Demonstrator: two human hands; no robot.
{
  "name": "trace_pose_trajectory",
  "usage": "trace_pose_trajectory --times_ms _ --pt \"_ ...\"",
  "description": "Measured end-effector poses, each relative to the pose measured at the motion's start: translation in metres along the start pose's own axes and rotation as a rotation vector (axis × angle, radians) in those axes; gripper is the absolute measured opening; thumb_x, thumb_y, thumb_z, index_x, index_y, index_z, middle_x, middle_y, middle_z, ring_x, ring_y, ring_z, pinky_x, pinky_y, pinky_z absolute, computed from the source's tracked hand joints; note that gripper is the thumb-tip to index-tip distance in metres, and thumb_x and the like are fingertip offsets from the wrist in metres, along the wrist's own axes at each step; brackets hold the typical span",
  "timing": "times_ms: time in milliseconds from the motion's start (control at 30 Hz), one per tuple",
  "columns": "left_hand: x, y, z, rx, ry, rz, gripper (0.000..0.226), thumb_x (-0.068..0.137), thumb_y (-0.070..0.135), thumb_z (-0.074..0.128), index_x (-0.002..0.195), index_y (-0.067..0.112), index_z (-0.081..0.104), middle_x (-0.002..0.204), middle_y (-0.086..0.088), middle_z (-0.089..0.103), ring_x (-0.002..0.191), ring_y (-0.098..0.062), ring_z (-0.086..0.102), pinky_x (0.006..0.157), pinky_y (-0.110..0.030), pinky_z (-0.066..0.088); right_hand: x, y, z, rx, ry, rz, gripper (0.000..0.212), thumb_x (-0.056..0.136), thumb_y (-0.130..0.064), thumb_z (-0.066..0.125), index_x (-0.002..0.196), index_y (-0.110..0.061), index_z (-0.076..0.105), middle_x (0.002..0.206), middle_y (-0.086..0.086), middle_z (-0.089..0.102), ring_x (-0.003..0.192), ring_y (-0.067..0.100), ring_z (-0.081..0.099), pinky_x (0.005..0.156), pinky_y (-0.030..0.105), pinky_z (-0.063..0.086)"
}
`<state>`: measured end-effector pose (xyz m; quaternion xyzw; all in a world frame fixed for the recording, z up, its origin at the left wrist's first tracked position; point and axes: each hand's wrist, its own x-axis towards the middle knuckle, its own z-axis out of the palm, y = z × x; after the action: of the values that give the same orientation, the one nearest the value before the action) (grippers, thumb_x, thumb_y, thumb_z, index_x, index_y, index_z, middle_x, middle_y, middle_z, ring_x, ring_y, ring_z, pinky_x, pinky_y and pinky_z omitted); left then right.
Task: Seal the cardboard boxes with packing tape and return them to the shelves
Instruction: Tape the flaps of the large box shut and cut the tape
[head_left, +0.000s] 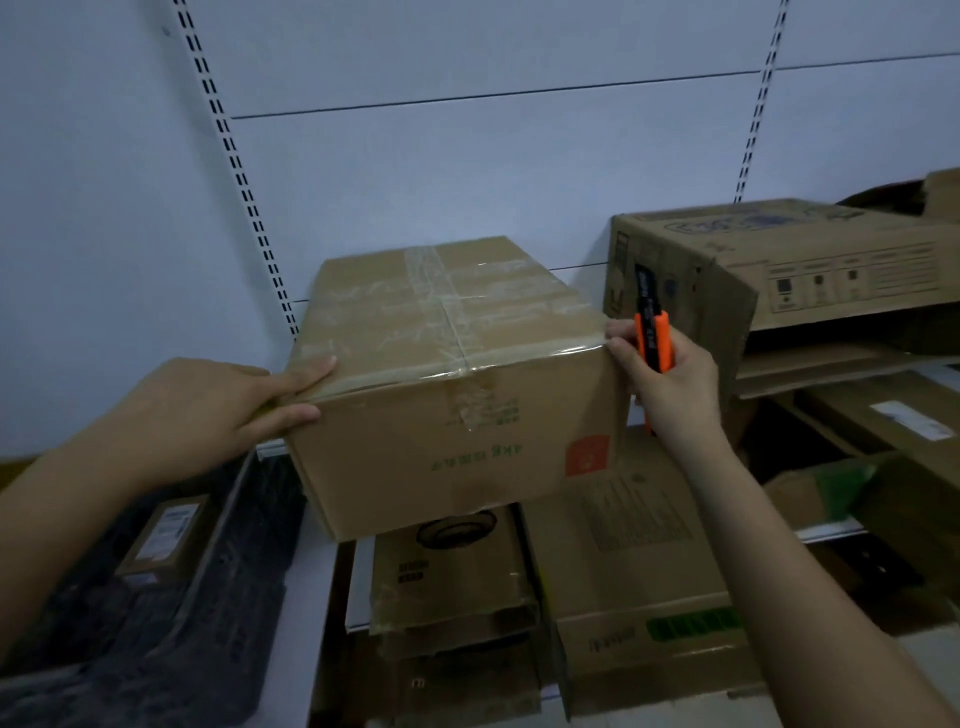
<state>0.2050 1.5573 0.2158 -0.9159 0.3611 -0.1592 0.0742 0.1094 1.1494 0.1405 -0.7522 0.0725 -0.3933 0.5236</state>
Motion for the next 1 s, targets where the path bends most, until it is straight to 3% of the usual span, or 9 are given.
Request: trace_pose_trajectory --times_ms 133,200,300,367,500,633,733,867,1000 --pt "0.003 0.043 -0.007 -0.117 0.124 0.055 0.059 0.084 0.083 -0.002 0.137 0.07 0.021 0.092 0.014 0.074 0.069 -0.005 0.064 0.06 -0.026 0.05 0.01 0.021 -0.022 0.103 0.08 -0.027 0.01 0.092 -0.025 0.069 0.101 -0.024 0.074 0.111 -0.013 0.073 0.108 0.008 0.067 0.102 0.051 0.05" --pt "0.008 0.074 -0.016 -0.094 0.153 0.06 0.061 0.083 0.082 -0.001 0.136 0.068 0.026 0.089 0.013 0.075 0.069 -0.007 0.065 0.054 -0.025 0.045 0.015 0.019 -0.039 0.039 0.122 0.039 0.017 0.092 -0.032 0.069 0.108 -0.028 0.073 0.108 -0.022 0.071 0.102 0.0 0.066 0.104 0.043 0.05" --pt "0.016 0.122 -0.024 -0.012 0.183 0.013 0.061 0.086 0.079 0.004 0.141 0.064 0.027 0.091 0.008 0.072 0.08 -0.011 0.066 0.051 -0.023 0.031 0.009 0.015 -0.045 -0.215 0.185 0.038 0.031 0.091 -0.052 0.065 0.109 -0.029 0.074 0.089 -0.017 0.072 0.085 0.002 0.066 0.083 0.036 0.054" --pt "0.021 0.148 -0.028 0.002 0.196 -0.011 0.059 0.089 0.074 0.014 0.144 0.059 0.03 0.09 0.007 0.071 0.082 -0.012 0.065 0.051 -0.022 0.03 -0.006 0.005 -0.031 -0.217 0.181 -0.001 0.029 0.092 -0.051 0.063 0.1 -0.026 0.075 0.074 -0.016 0.067 0.069 -0.001 0.06 0.07 0.029 0.048" --pt "0.029 0.173 -0.025 -0.005 0.244 -0.021 0.061 0.093 0.07 0.017 0.148 0.05 0.034 0.092 0.01 0.071 0.081 -0.009 0.065 0.062 -0.028 0.051 -0.042 -0.016 0.004 -0.032 0.105 -0.1 0.016 0.096 -0.03 0.065 0.11 -0.028 0.072 0.097 -0.046 0.061 0.1 -0.021 0.056 0.087 0.003 0.038" --pt "0.032 0.189 -0.026 -0.034 0.305 -0.052 0.061 0.096 0.069 0.026 0.151 0.042 0.034 0.083 0.011 0.064 0.075 -0.011 0.061 0.047 -0.023 0.028 -0.051 -0.019 0.017 0.068 0.045 -0.157 0.014 0.096 -0.027 0.063 0.103 -0.021 0.074 0.11 -0.02 0.07 0.11 -0.002 0.062 0.098 0.022 0.047" --pt "0.033 0.192 -0.03 -0.166 0.265 -0.055 0.066 0.095 0.068 0.032 0.155 0.042 0.023 0.093 0.007 0.068 0.08 -0.011 0.061 0.054 -0.027 0.039 -0.04 -0.009 0.004 0.056 0.029 -0.188 0.015 0.095 -0.026 0.065 0.103 -0.02 0.076 0.116 -0.013 0.071 0.114 0.003 0.063 0.102 0.027 0.047" --pt "0.018 0.189 -0.028 -0.698 0.122 -0.072 0.08 0.082 0.073 0.051 0.152 0.043 0.024 0.106 0.021 0.062 0.093 0.0 0.061 0.075 -0.031 0.054 -0.028 0.005 -0.012 0.075 0.084 -0.179 0.016 0.096 -0.025 0.064 0.104 -0.016 0.074 0.123 -0.007 0.069 0.119 0.007 0.062 0.107 0.029 0.045" --pt "0.011 0.208 -0.014 -0.757 0.205 -0.148 0.041 0.083 0.07 0.055 0.099 0.032 0.051 0.074 0.012 0.062 0.063 -0.001 0.058 0.053 -0.029 0.046 -0.029 0.013 -0.019 0.073 0.11 -0.151 0.019 0.098 -0.023 0.062 0.107 -0.012 0.074 0.132 -0.006 0.064 0.127 0.006 0.056 0.11 0.026 0.041"
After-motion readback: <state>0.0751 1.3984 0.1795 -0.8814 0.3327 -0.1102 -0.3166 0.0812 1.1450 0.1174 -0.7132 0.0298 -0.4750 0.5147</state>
